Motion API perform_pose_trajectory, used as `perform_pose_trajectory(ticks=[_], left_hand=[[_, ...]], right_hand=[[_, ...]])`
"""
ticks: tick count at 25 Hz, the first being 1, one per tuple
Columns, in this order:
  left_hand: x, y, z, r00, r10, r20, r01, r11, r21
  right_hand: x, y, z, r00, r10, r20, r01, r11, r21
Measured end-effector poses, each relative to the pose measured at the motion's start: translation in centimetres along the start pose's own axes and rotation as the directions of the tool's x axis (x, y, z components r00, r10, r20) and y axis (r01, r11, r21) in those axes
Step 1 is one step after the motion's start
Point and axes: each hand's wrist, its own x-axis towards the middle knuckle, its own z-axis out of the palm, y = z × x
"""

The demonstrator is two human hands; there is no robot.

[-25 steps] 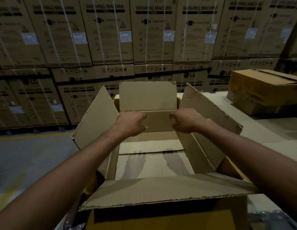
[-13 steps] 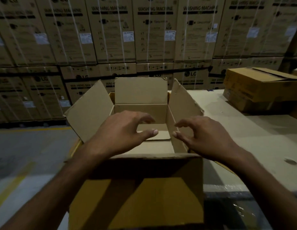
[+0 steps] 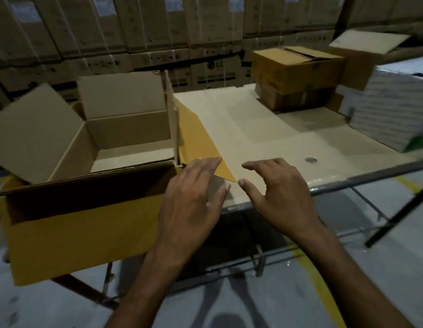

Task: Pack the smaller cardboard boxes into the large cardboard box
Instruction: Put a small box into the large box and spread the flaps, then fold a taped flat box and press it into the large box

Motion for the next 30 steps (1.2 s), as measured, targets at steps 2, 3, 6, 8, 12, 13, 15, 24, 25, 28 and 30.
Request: perform_pose_trajectory(ticks=[2,3,6,8,12,13,15,24,25,28,30], left_hand=[[0.2,1.3,3.1,0.998,0.033,0.059,-0.033,0.999,-0.001],[0.5,1.9,4.7,0.995,0.047,0.086,-0.047,0.999,-0.001],[1.7,4.1,9.3,0.986,0.070,0.150,-0.064,0.997,-0.043],[2.7,5.8,12.1,0.977,0.088,0.194,-0.070,0.992,-0.101],[5.1,9.5,16.6,0.952,0.181,0.249,-0.148,0.978,-0.146],[6.0,10.5,17.7,0.947,0.203,0.248,-0.169,0.974,-0.151],[8.1,12.7,20.4,0.945,0.224,0.238,-0.192,0.970,-0.150],[16.7,23.5,31.7,0.981,-0.016,0.191,0.061,0.971,-0.232],[17.6,24.5,32.4,0.984,-0.040,0.176,0.079,0.972,-0.222],[20.2,26.1,34.1,0.983,-0.090,0.158,0.122,0.971,-0.207],[22.1,26.2,35.2,0.982,-0.118,0.149,0.147,0.969,-0.199]], right_hand=[[-2.1,2.5,-0.3,0.989,0.145,0.004,-0.144,0.986,0.086],[-3.1,3.8,-0.4,0.975,0.221,0.009,-0.220,0.967,0.130],[-5.8,7.3,-0.7,0.918,0.396,0.007,-0.386,0.892,0.236],[-6.7,9.9,-0.9,0.880,0.474,-0.014,-0.454,0.850,0.266],[-7.1,14.9,-1.8,0.828,0.560,-0.033,-0.529,0.798,0.289],[-6.9,16.4,-2.1,0.821,0.568,-0.047,-0.533,0.795,0.291],[-6.3,20.0,-2.7,0.818,0.571,-0.066,-0.533,0.796,0.287],[-1.0,38.2,-8.9,0.862,0.506,-0.024,-0.478,0.828,0.294],[0.0,39.8,-9.3,0.867,0.498,-0.018,-0.469,0.829,0.306],[2.9,43.1,-9.0,0.888,0.459,0.026,-0.440,0.832,0.337],[5.0,44.9,-8.3,0.894,0.443,0.062,-0.433,0.822,0.370]])
